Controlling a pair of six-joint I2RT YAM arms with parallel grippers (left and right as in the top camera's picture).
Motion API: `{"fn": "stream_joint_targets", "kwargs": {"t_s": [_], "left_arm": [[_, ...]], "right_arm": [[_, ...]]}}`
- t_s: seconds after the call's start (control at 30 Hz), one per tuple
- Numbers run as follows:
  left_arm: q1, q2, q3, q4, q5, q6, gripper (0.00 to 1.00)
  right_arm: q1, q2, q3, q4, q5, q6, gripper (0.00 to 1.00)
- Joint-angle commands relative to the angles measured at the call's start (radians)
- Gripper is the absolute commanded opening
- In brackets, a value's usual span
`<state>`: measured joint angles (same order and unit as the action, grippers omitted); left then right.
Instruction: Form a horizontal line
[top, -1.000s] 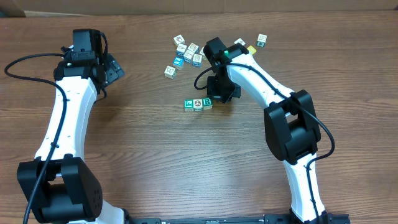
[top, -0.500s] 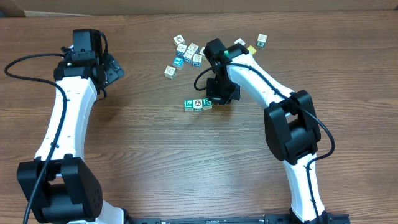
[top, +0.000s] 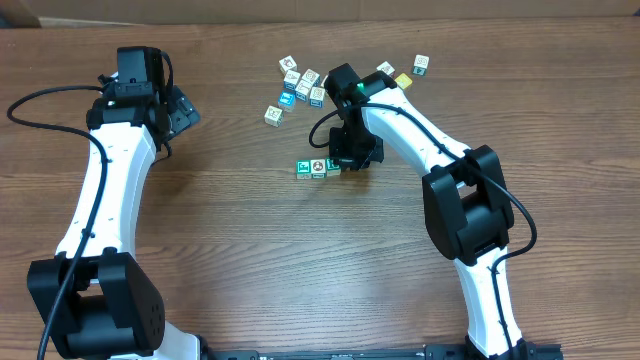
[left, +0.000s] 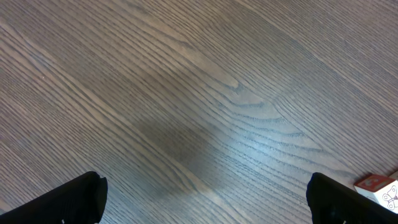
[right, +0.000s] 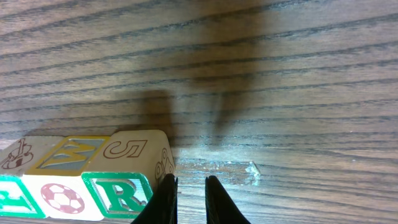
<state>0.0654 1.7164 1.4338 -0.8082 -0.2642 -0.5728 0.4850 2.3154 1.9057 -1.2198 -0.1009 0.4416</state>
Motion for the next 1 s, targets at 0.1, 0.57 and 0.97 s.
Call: {"fn": "stream_joint_targets", "kwargs": {"t_s": [0.1, 0.57, 0.97], "left_arm": [[-0.008, -0.003, 0.006, 0.000, 0.003, 0.001, 1.00], [-0.008, -0.003, 0.006, 0.001, 0.003, 0.001, 1.00], [-0.008, -0.003, 0.006, 0.001, 0.003, 0.001, 1.00]], "right_arm": [[0.004, 0.002, 0.018, -0.002, -0.006, 0.004, 0.13], [0.004, 0.002, 0.018, -0.006, -0.005, 0.003, 0.13], [-0.001, 0.002, 0.018, 0.060, 0.099, 0.003, 0.13]]}}
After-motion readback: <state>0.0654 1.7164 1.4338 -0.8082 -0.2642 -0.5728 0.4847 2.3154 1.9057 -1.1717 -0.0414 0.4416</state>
